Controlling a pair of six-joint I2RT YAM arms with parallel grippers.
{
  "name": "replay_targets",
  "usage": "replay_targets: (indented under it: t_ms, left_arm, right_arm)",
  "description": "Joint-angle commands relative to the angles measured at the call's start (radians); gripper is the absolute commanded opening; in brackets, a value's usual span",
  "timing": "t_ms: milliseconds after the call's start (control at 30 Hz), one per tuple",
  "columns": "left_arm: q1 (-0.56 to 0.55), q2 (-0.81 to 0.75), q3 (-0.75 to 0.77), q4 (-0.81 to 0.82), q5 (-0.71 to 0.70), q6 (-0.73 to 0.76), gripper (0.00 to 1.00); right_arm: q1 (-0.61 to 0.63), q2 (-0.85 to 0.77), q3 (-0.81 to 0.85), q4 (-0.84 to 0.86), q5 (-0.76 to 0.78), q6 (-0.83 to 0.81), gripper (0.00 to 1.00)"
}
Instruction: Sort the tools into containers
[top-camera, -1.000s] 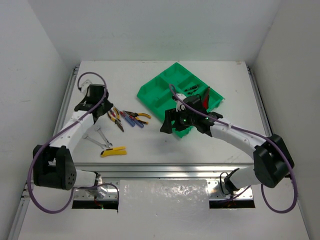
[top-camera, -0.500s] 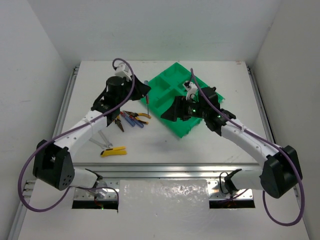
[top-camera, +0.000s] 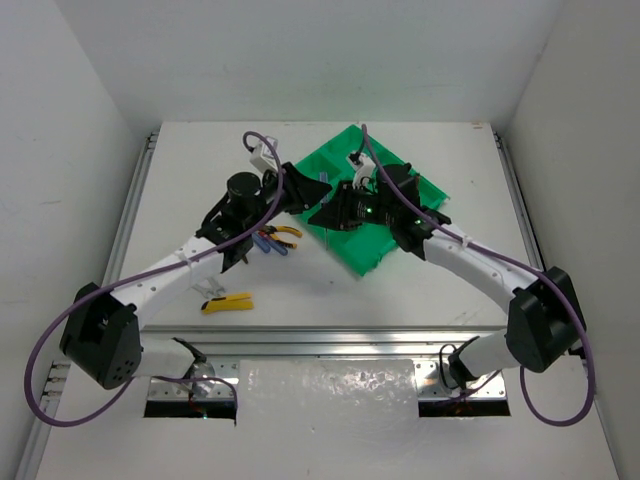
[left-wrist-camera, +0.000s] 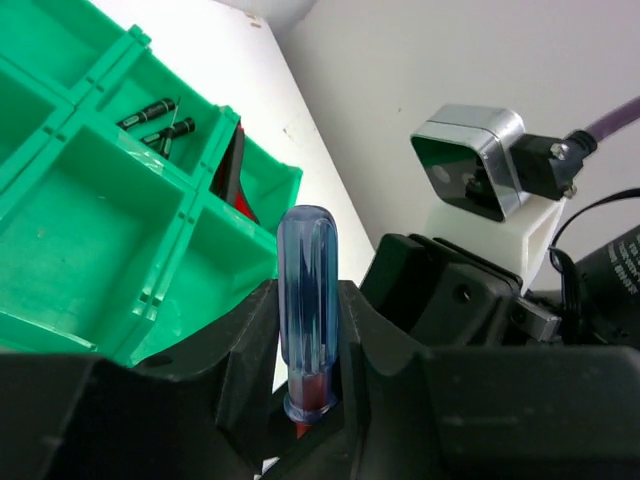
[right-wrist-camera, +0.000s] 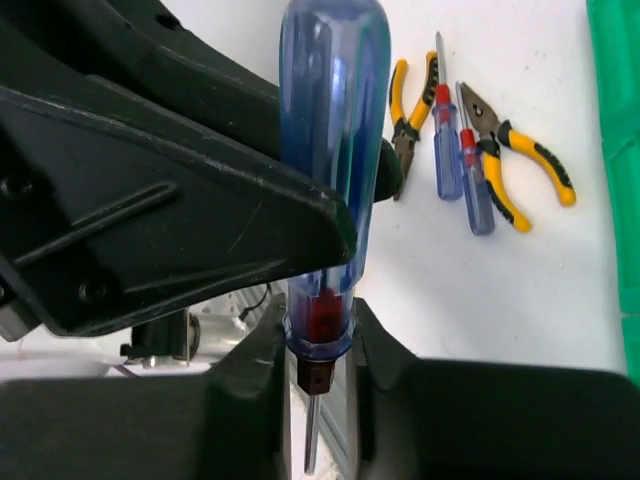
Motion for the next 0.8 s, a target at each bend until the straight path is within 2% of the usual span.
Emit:
replay_targets:
  t_ms: [0, 33, 67, 100, 133, 167, 200, 300, 433, 467, 533, 567, 667, 767]
  left_arm:
    - [-0.015, -0.035, 0.003, 0.026, -0.025, -0.014, 0.27]
    - [-0.015, -0.037, 0.016, -0.012, -0.053, -0.002, 0.45]
    - [-0.015, -0.04, 0.073, -0.067, -0.099, 0.021, 0.68]
    - [-0.015, -0.041, 0.111, -0.227, -0.231, 0.03, 0.99]
    - [-0.015, -0.04, 0.156, -0.325, -0.312, 0.041, 1.0]
    - [-0.012, -0.037, 0.249, -0.543, -0.518, 0.032, 1.0]
    - [-0.008, -0.038, 0.288, -0.627, -0.612, 0.017, 1.0]
    - [0.007, -0.079, 0.366, -0.827, -0.786, -0.011, 1.0]
    - [0.007, -0.196, 0.319, -0.859, -0.777, 0.082, 1.0]
    - [0.007, -0.236, 0.304, -0.873, -0.779, 0.111, 1.0]
    - [0.007, -0.295, 0.287, -0.904, -0.788, 0.147, 1.0]
    - [0.011, -0.312, 0.27, -0.924, -0.793, 0.176, 1.0]
    - [0.015, -0.377, 0.244, -0.959, -0.794, 0.224, 1.0]
    - [0.016, -0.423, 0.208, -0.985, -0.809, 0.248, 1.0]
  right_arm:
    - [-0.003, -0.008, 0.062, 0.063, 0.039, -0.014, 0.0]
    - [-0.008, -0.008, 0.071, 0.045, 0.057, -0.032, 0.0]
    - [-0.017, -0.008, 0.1, -0.016, 0.086, -0.04, 0.0]
    - [-0.028, 0.007, 0.114, -0.044, 0.12, -0.041, 0.0]
    - [-0.07, 0.023, 0.133, -0.073, 0.128, -0.025, 0.0]
    - [-0.1, 0.046, 0.183, -0.128, 0.134, -0.014, 0.0]
    - [-0.123, 0.075, 0.215, -0.167, 0.14, -0.006, 0.0]
    - [-0.207, 0.222, 0.39, -0.277, 0.211, -0.02, 0.0]
    - [-0.316, 0.505, 0.739, -0.418, 0.171, -0.029, 0.0]
    - [-0.328, 0.621, 0.886, -0.463, 0.142, -0.037, 0.0]
    - [-0.356, 0.735, 1.043, -0.512, 0.104, -0.063, 0.0]
    - [-0.365, 0.844, 1.193, -0.555, 0.069, -0.064, 0.0]
    - [-0.408, 0.983, 1.337, -0.543, 0.012, -0.025, 0.0]
    - [-0.425, 1.018, 1.283, -0.407, -0.051, 0.049, 0.0]
